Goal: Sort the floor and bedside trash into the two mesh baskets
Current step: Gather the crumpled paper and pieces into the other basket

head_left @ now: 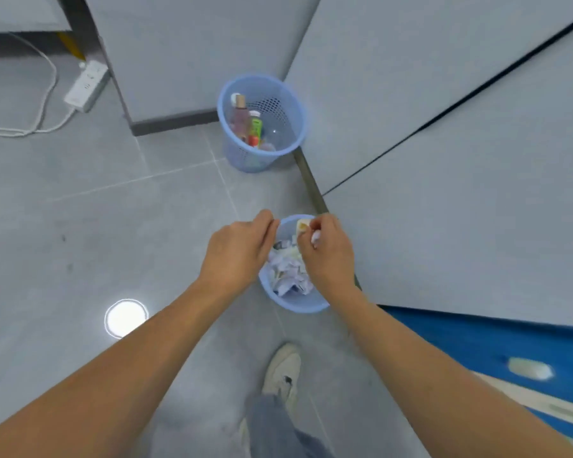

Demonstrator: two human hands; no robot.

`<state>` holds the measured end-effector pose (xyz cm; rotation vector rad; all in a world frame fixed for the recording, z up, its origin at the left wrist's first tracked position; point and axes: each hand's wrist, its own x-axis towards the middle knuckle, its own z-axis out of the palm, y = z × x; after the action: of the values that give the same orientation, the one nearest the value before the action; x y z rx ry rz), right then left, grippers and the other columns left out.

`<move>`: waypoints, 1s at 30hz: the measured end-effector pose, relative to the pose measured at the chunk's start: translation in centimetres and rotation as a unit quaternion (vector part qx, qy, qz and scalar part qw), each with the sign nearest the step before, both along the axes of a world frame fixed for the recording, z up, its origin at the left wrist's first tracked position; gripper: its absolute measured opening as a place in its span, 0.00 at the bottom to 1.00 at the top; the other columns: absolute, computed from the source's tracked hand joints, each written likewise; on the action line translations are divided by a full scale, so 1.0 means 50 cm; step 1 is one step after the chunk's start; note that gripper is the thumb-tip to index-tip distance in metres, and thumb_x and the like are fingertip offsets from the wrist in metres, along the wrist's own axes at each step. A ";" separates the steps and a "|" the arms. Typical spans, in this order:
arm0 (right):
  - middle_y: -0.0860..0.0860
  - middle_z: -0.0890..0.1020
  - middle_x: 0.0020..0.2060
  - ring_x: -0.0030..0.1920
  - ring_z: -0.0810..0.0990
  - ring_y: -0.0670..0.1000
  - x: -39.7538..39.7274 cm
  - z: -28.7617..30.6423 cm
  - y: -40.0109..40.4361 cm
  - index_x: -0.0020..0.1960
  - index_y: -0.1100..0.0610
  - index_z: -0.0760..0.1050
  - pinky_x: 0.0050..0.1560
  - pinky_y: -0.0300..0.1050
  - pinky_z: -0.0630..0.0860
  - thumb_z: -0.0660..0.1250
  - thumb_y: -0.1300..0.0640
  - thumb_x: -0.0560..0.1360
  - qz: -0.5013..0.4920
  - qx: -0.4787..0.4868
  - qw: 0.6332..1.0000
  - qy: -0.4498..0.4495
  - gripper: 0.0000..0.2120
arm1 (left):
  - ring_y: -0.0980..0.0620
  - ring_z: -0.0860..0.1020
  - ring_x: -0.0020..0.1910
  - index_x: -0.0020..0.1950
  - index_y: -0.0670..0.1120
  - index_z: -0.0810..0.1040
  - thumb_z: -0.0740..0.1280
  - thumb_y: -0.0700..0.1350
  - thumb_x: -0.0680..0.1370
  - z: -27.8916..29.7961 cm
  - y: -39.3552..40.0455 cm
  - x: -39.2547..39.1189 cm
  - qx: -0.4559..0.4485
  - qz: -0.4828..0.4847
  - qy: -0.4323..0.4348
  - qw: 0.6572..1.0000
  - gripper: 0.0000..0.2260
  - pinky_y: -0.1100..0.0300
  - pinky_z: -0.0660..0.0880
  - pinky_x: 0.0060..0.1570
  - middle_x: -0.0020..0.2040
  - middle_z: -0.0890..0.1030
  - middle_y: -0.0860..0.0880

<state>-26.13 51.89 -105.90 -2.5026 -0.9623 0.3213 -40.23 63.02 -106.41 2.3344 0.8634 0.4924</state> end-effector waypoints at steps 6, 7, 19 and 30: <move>0.51 0.76 0.45 0.41 0.78 0.56 0.076 0.020 -0.152 0.46 0.55 0.70 0.42 0.54 0.77 0.66 0.54 0.79 -0.041 -0.056 0.998 0.010 0.07 | 0.37 0.76 0.26 0.42 0.45 0.72 0.61 0.49 0.84 0.005 -0.144 0.080 -0.031 0.012 0.070 0.997 0.13 0.56 0.62 0.27 0.27 0.76 0.44; 0.51 0.76 0.46 0.41 0.78 0.56 0.082 0.008 -0.161 0.46 0.54 0.70 0.42 0.54 0.77 0.66 0.54 0.78 -0.038 -0.056 0.998 0.013 0.07 | 0.37 0.76 0.27 0.42 0.45 0.71 0.62 0.48 0.84 -0.006 -0.153 0.096 -0.037 0.017 0.080 0.996 0.13 0.55 0.62 0.28 0.28 0.76 0.44; 0.53 0.74 0.58 0.57 0.73 0.58 0.066 0.007 -0.086 0.60 0.54 0.76 0.58 0.55 0.74 0.69 0.52 0.72 0.100 -0.097 0.988 0.069 0.18 | 0.45 0.78 0.54 0.65 0.50 0.76 0.51 0.56 0.84 0.036 -0.127 0.061 -0.076 0.000 0.162 0.984 0.19 0.48 0.78 0.44 0.56 0.78 0.48; 0.42 0.78 0.45 0.51 0.78 0.46 -0.347 0.424 0.292 0.49 0.45 0.75 0.54 0.48 0.78 0.64 0.55 0.67 0.304 -0.030 0.947 0.100 0.12 | 0.58 0.76 0.60 0.68 0.59 0.72 0.42 0.64 0.78 0.475 0.198 -0.421 -0.071 0.154 0.141 0.975 0.27 0.57 0.77 0.51 0.56 0.76 0.60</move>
<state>-43.50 66.51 -84.72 -2.1065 -1.6360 0.7830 -61.28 72.92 -82.64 2.1784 1.3603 0.2136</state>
